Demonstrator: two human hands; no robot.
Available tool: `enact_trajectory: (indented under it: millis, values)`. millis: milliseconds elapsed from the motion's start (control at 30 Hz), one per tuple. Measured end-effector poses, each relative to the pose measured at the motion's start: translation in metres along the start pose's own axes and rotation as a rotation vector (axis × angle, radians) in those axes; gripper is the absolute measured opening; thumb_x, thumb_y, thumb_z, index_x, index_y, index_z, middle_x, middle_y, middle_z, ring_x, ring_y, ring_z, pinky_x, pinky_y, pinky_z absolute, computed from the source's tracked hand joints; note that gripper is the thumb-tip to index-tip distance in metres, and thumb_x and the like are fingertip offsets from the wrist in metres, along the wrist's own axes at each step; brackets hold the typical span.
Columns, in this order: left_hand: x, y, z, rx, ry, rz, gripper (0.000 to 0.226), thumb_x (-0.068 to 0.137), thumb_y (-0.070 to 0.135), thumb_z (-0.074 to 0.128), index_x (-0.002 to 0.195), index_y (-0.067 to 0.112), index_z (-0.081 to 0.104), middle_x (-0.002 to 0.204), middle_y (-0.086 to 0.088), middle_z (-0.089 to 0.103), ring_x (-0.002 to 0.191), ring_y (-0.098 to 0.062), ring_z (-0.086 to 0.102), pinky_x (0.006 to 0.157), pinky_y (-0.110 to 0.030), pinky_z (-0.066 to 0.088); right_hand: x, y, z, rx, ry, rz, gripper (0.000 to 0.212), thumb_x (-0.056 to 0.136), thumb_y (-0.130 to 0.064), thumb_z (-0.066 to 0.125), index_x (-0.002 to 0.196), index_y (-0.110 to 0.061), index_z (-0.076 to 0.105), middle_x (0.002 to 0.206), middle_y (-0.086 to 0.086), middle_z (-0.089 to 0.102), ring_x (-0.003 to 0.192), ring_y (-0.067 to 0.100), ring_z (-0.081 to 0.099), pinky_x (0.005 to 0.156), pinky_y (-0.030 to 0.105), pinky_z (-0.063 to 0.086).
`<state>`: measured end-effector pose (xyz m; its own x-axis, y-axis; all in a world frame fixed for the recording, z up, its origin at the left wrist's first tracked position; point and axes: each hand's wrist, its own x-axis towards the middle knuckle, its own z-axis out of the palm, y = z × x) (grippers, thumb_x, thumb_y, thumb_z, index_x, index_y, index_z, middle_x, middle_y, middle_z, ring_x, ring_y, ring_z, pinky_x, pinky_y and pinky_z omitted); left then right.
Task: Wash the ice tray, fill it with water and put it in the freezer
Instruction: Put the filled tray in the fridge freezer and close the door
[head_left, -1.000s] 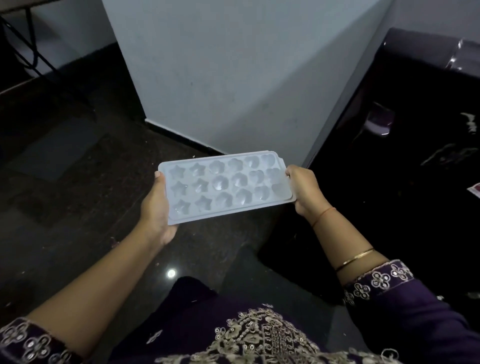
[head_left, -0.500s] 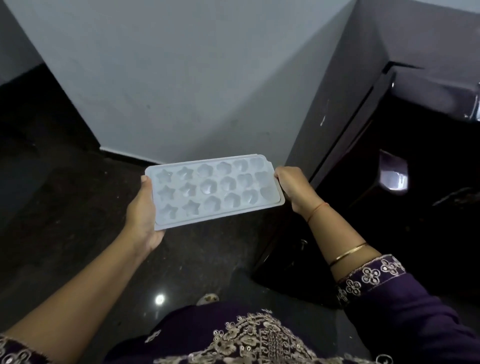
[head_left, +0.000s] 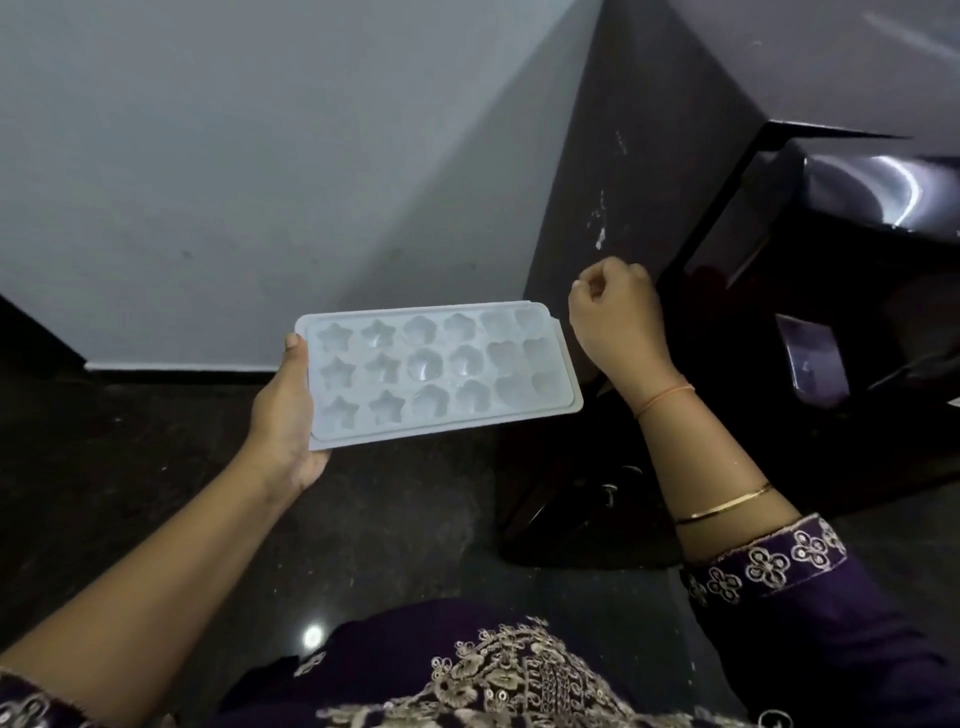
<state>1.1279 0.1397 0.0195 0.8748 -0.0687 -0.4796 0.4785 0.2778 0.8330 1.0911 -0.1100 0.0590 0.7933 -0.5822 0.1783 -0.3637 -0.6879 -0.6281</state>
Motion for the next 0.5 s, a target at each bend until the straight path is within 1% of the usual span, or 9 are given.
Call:
enact_trajectory:
  millis: [100, 200, 233, 267, 333, 367, 400, 467, 500]
  values:
    - [0.002, -0.003, 0.007, 0.024, -0.043, -0.019, 0.041, 0.1, 0.048, 0.032, 0.1, 0.022, 0.064, 0.101, 0.0, 0.071, 0.092, -0.02, 0.068, 0.069, -0.038, 0.055, -0.003, -0.003, -0.005, -0.257, -0.119, -0.033, 0.025, 0.089, -0.004, 0.043, 0.108, 0.002, 0.058, 0.119, 0.021, 0.049, 0.103, 0.037, 0.054, 0.089, 0.036, 0.044]
    - [0.002, -0.006, 0.012, 0.039, -0.073, -0.045, 0.041, 0.1, 0.047, 0.032, 0.102, 0.021, 0.063, 0.102, -0.001, 0.07, 0.091, -0.021, 0.068, 0.068, -0.037, 0.054, -0.008, -0.01, -0.014, -0.568, -0.255, -0.143, 0.025, 0.085, 0.005, 0.041, 0.103, 0.002, 0.059, 0.115, 0.021, 0.054, 0.106, 0.039, 0.053, 0.08, 0.035, 0.042]
    - [0.002, -0.007, 0.012, 0.046, -0.085, -0.049, 0.041, 0.1, 0.047, 0.032, 0.102, 0.022, 0.063, 0.102, -0.001, 0.07, 0.091, -0.021, 0.068, 0.068, -0.037, 0.054, -0.009, -0.013, -0.017, -0.687, -0.277, -0.189, 0.024, 0.086, 0.003, 0.041, 0.101, 0.001, 0.059, 0.114, 0.019, 0.056, 0.107, 0.037, 0.053, 0.08, 0.035, 0.042]
    - [0.002, -0.008, 0.013, 0.05, -0.094, -0.053, 0.041, 0.1, 0.047, 0.031, 0.102, 0.022, 0.063, 0.102, -0.001, 0.07, 0.092, -0.02, 0.068, 0.068, -0.037, 0.054, -0.009, -0.015, -0.02, -0.821, -0.291, -0.239, 0.022, 0.087, 0.0, 0.041, 0.098, -0.003, 0.06, 0.112, 0.016, 0.059, 0.108, 0.035, 0.053, 0.085, 0.036, 0.041]
    - [0.002, -0.012, 0.012, 0.056, -0.099, -0.064, 0.041, 0.099, 0.048, 0.032, 0.104, 0.022, 0.063, 0.105, -0.001, 0.07, 0.094, -0.021, 0.068, 0.069, -0.037, 0.054, -0.009, -0.017, -0.026, -1.068, -0.316, -0.325, 0.017, 0.089, -0.009, 0.041, 0.086, -0.012, 0.058, 0.109, 0.008, 0.063, 0.108, 0.03, 0.053, 0.095, 0.036, 0.034]
    - [0.002, -0.014, 0.011, 0.055, -0.095, -0.07, 0.042, 0.099, 0.049, 0.032, 0.106, 0.022, 0.063, 0.108, -0.002, 0.07, 0.095, -0.021, 0.068, 0.071, -0.038, 0.054, -0.009, -0.017, -0.029, -1.158, -0.331, -0.349, 0.018, 0.09, -0.012, 0.041, 0.081, -0.016, 0.055, 0.109, 0.006, 0.064, 0.109, 0.028, 0.053, 0.097, 0.035, 0.031]
    - [0.001, -0.015, 0.011, 0.052, -0.095, -0.076, 0.042, 0.099, 0.049, 0.033, 0.108, 0.022, 0.063, 0.109, -0.002, 0.069, 0.096, -0.022, 0.067, 0.072, -0.039, 0.054, -0.01, -0.015, -0.03, -1.226, -0.343, -0.369, 0.019, 0.091, -0.015, 0.039, 0.083, -0.018, 0.056, 0.111, 0.004, 0.064, 0.111, 0.026, 0.052, 0.098, 0.035, 0.029]
    - [-0.001, -0.018, 0.009, 0.053, -0.099, -0.082, 0.043, 0.098, 0.05, 0.033, 0.11, 0.021, 0.063, 0.111, -0.003, 0.069, 0.097, -0.022, 0.067, 0.073, -0.039, 0.054, -0.013, -0.01, -0.03, -1.318, -0.344, -0.409, 0.026, 0.094, -0.019, 0.037, 0.101, -0.021, 0.062, 0.116, 0.004, 0.062, 0.115, 0.026, 0.049, 0.1, 0.034, 0.027]
    - [-0.004, -0.02, 0.008, 0.055, -0.097, -0.081, 0.043, 0.099, 0.05, 0.033, 0.109, 0.021, 0.063, 0.109, -0.002, 0.07, 0.096, -0.022, 0.068, 0.073, -0.04, 0.054, -0.015, -0.008, -0.029, -1.348, -0.339, -0.421, 0.028, 0.094, -0.021, 0.037, 0.106, -0.021, 0.062, 0.117, 0.004, 0.062, 0.116, 0.026, 0.049, 0.1, 0.034, 0.027]
